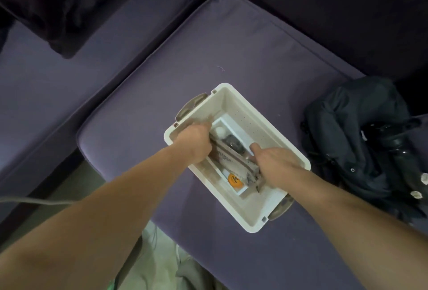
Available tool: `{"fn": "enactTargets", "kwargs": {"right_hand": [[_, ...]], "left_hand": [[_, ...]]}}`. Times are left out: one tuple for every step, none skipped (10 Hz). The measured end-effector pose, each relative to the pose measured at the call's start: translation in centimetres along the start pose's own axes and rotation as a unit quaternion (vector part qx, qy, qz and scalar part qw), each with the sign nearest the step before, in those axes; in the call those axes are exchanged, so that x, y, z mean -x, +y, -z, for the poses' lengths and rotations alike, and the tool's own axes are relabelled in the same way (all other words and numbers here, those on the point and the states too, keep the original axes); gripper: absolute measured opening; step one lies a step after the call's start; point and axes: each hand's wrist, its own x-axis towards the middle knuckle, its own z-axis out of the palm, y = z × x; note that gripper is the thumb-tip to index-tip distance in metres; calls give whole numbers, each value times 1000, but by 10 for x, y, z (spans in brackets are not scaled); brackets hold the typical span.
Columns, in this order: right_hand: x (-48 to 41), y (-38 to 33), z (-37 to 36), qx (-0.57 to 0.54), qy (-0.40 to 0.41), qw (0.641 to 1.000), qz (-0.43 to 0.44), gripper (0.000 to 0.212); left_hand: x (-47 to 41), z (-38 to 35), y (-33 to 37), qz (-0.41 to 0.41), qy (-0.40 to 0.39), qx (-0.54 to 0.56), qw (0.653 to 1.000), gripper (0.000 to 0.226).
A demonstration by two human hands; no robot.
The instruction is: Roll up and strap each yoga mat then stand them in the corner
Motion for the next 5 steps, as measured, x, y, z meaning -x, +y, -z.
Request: {"fn": "enactTargets", "kwargs": {"right_hand": [[-17,2,-12,-70,-21,997,-6,47],[-25,10,-12,-133,4,991,-18,25],[-20,14,-5,-181,20,982,-51,28],[-9,14,1,-194,0,980,-52,43],[10,16,18,-167,47,983,-65,39]], "left_hand": [[-13,-8,1,38,-10,80,996,52],[-19,-8,-2,52,7,90,995,52],[-16,-9,-4,55,15,120,991,50],[-11,-8,1,68,23,123,990,48],[7,3,13,110,89,157,977,47]]}}
